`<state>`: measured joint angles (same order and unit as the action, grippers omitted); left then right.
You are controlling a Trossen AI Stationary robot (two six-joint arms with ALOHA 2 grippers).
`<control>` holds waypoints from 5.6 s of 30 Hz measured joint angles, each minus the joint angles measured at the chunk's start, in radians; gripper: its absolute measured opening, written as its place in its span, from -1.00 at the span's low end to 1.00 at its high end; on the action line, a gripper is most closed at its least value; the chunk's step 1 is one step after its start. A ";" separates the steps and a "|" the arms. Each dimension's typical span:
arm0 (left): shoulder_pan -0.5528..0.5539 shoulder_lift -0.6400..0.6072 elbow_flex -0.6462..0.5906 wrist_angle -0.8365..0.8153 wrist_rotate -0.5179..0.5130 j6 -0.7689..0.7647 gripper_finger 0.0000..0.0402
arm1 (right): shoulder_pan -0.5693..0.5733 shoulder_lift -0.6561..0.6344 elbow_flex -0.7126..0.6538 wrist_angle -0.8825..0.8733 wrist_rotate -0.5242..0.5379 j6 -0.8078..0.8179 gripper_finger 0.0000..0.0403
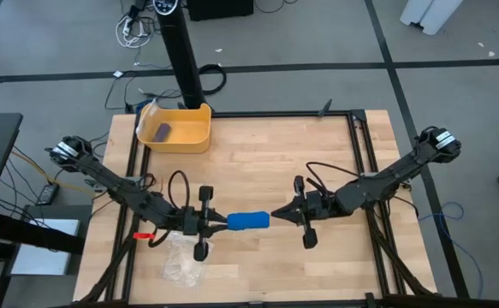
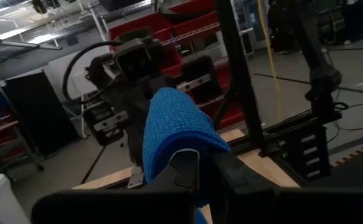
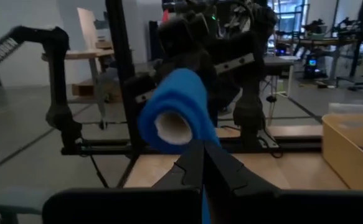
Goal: Roll bandage
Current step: Roll the blue bandage
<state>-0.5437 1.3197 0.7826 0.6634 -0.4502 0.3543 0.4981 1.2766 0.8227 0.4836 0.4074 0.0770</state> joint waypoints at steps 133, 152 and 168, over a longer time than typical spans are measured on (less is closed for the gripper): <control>0.051 0.147 0.003 -0.143 -0.548 1.308 -0.91 | -0.147 0.020 0.012 -0.222 0.115 0.002 -0.82; 0.052 0.189 -0.003 -0.094 -0.582 1.464 -0.91 | -0.146 -0.021 0.017 -0.356 -0.018 0.082 -0.41; 0.086 0.188 -0.002 -0.109 -0.551 1.502 -0.91 | -0.099 0.066 0.049 -0.316 0.096 -0.386 0.08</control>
<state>-0.4575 1.5074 0.7811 0.5547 -1.0012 1.8565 0.3992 1.3430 0.8720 0.1680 0.5036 -0.3086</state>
